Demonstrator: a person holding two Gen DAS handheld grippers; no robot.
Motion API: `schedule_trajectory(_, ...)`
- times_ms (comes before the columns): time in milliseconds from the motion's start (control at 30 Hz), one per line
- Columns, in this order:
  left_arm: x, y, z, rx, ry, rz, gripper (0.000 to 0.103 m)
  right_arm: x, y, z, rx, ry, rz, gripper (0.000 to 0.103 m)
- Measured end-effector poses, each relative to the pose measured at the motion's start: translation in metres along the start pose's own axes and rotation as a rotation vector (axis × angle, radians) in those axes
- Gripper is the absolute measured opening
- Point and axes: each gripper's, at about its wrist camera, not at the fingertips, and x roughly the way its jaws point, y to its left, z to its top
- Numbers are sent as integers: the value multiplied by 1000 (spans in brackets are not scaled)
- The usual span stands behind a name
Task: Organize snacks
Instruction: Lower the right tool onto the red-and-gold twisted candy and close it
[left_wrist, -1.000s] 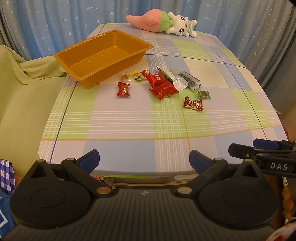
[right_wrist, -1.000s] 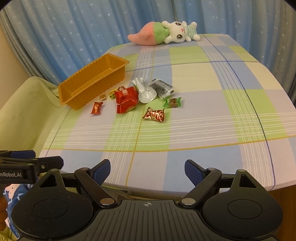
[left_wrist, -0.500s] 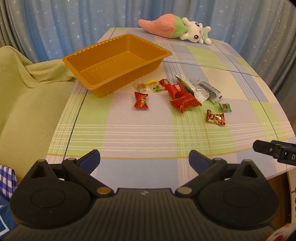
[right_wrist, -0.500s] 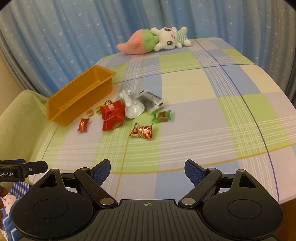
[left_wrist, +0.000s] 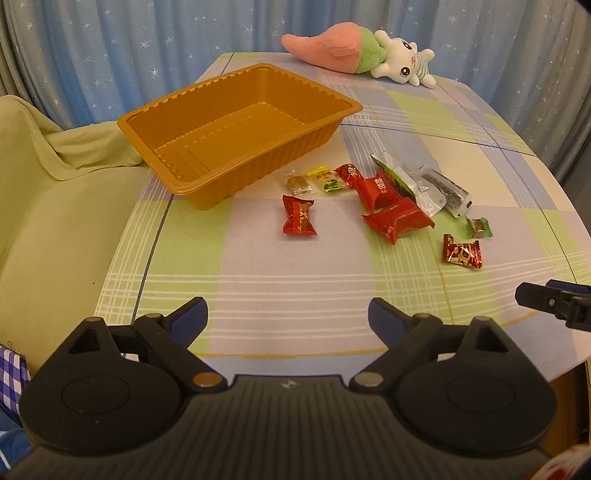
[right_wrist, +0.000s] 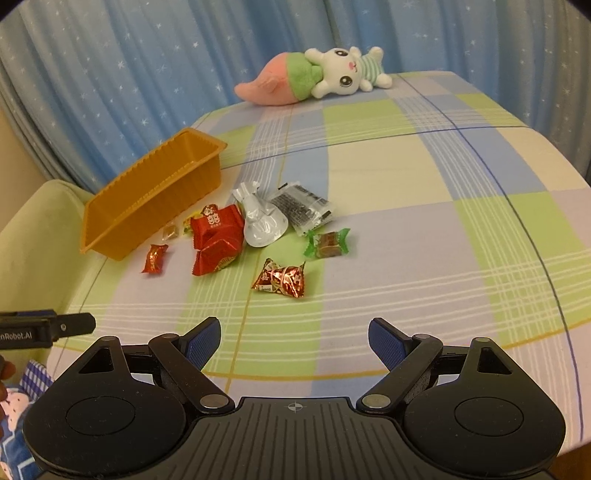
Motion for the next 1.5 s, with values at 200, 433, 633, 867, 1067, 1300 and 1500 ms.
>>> schedule_trajectory(200, 18, 4, 9, 4, 18, -2, 92, 23, 3, 8, -45, 11, 19, 86)
schedule_trajectory(433, 36, 9, 16, 6, 40, -8, 92, 49, 9, 21, -162, 22, 8, 76)
schedule_trajectory(633, 46, 11, 21, 12, 55, -12, 92, 69, 15, 30, -284, 25, 23, 66)
schedule_trajectory(867, 56, 8, 27, 26, 66, -20, 91, 86, 23, 34, -428, 42, 46, 56)
schedule_trajectory(1067, 62, 6, 30, 33, 71, -21, 90, 96, 26, 33, -477, 65, 66, 54)
schedule_trajectory(1300, 66, 4, 34, 35, 80, -25, 89, 101, 31, 28, -500, 105, 68, 53)
schedule_trajectory(1500, 69, 3, 37, 40, 80, -33, 89, 101, 31, 26, -455, 98, 46, 43)
